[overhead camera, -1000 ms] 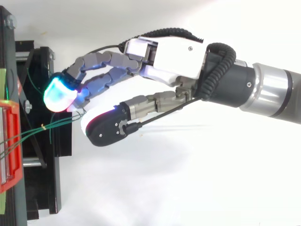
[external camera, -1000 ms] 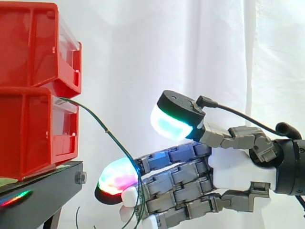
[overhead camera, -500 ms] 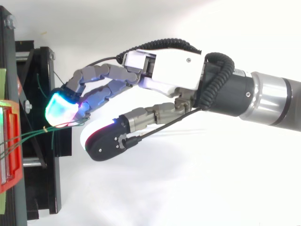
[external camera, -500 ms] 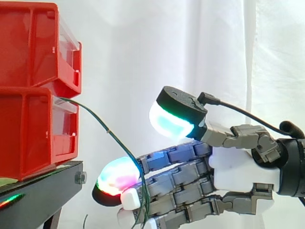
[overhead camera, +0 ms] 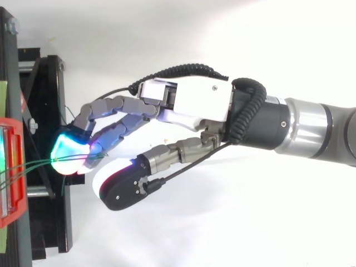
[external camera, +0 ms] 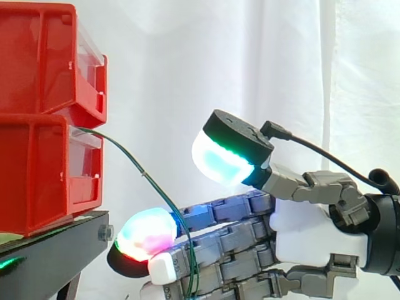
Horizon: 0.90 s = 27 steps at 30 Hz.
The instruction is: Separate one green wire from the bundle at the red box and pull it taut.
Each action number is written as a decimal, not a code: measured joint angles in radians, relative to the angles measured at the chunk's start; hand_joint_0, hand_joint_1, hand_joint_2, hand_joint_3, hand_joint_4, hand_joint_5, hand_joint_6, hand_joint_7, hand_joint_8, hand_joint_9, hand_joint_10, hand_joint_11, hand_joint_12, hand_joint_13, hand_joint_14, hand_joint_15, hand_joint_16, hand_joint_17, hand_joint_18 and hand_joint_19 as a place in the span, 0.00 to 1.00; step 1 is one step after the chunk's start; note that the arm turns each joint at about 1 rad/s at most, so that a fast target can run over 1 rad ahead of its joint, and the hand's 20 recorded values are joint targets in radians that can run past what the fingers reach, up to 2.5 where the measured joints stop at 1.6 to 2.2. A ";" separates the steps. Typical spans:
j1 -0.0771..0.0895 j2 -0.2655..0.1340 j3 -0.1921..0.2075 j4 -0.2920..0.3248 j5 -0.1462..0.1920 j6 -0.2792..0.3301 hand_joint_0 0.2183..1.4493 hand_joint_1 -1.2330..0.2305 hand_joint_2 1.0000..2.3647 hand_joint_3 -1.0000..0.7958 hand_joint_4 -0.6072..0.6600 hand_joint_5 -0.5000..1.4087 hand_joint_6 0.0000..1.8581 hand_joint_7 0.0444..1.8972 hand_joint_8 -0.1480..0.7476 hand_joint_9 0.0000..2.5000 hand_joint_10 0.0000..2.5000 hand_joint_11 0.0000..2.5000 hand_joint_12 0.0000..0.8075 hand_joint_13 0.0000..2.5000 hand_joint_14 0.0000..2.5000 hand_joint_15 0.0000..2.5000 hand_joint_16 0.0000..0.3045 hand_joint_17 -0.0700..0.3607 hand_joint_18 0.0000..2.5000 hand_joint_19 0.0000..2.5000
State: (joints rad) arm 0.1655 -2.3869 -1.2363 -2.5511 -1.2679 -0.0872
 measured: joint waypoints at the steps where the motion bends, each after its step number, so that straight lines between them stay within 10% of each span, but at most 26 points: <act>1: 0.000 0.000 0.000 -0.003 0.000 0.002 0.29 0.44 0.00 0.32 0.74 0.21 0.27 0.54 0.50 0.32 0.00 0.12 0.42 0.27 0.00 0.08 0.17 0.43 0.26 0.12; 27: -0.048 0.001 0.052 -0.158 -0.040 0.078 0.31 0.43 0.01 0.35 0.64 0.22 0.27 0.71 0.50 0.33 0.00 0.14 0.42 0.28 0.00 0.08 0.16 0.42 0.27 0.12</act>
State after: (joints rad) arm 0.1171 -2.3855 -1.1847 -2.7089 -1.3078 -0.0097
